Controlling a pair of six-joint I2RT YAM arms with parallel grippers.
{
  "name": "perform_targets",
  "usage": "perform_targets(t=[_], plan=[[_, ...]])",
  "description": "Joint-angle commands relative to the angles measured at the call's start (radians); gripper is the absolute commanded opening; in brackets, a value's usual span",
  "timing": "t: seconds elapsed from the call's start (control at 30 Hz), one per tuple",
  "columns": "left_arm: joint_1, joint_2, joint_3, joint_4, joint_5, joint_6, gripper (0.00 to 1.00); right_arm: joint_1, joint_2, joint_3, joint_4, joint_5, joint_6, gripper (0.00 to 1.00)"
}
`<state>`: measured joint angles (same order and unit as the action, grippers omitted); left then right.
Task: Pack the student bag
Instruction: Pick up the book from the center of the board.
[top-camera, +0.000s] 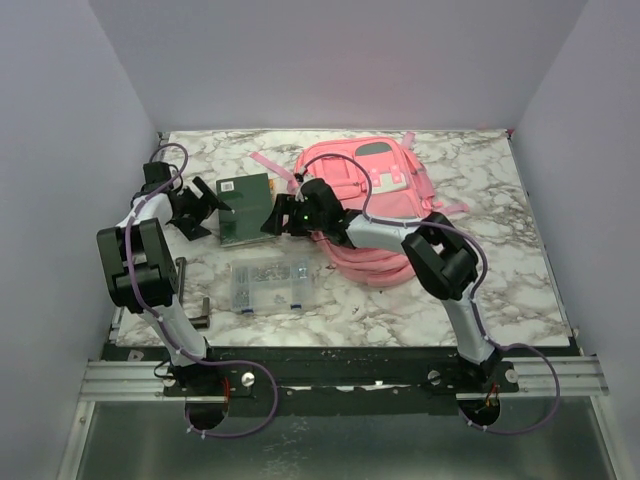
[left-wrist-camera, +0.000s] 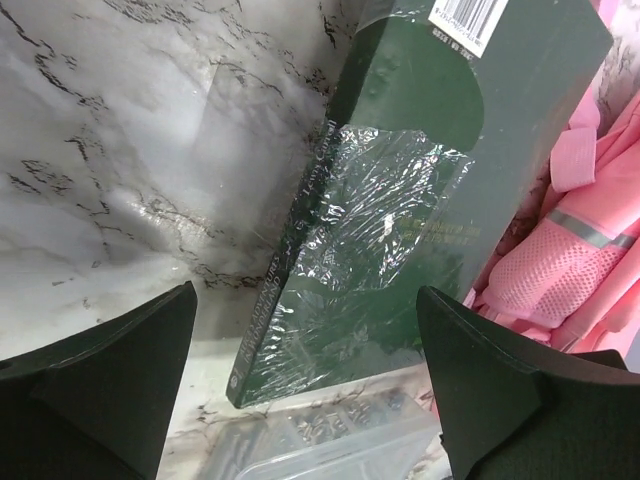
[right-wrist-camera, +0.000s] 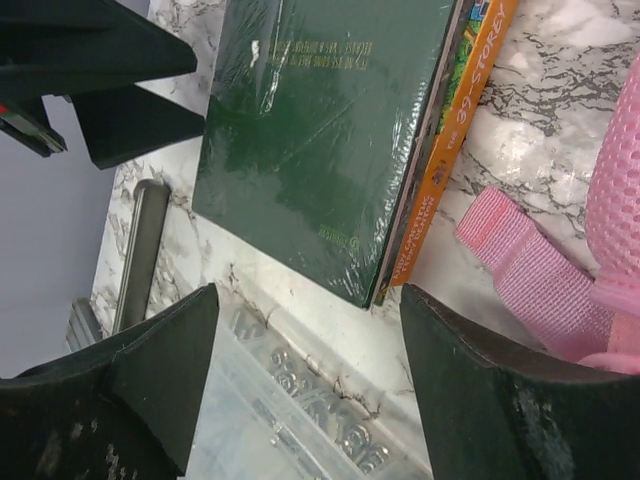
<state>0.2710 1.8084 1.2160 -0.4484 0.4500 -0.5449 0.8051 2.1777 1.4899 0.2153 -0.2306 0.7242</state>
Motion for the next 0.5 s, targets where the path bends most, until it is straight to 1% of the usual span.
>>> perform_targets(t=[0.0,0.1,0.23,0.37,0.47], plan=[[0.002,0.053,0.030,0.020,0.069,-0.061,0.92,0.002,0.053,0.051,-0.009,0.031,-0.017,0.75],[0.002,0.099,0.042,0.028,0.141,-0.081,0.92,0.003,0.086,0.066,-0.006,0.018,-0.009,0.71],[0.001,0.107,0.026,0.063,0.188,-0.099,0.91,0.003,0.107,0.075,-0.004,0.034,-0.015,0.67],[-0.003,0.123,0.022,0.085,0.264,-0.117,0.84,0.004,0.134,0.103,-0.015,0.027,-0.015,0.64],[-0.004,0.095,0.007,0.099,0.267,-0.124,0.82,0.003,0.145,0.112,-0.015,0.018,-0.009,0.63]])
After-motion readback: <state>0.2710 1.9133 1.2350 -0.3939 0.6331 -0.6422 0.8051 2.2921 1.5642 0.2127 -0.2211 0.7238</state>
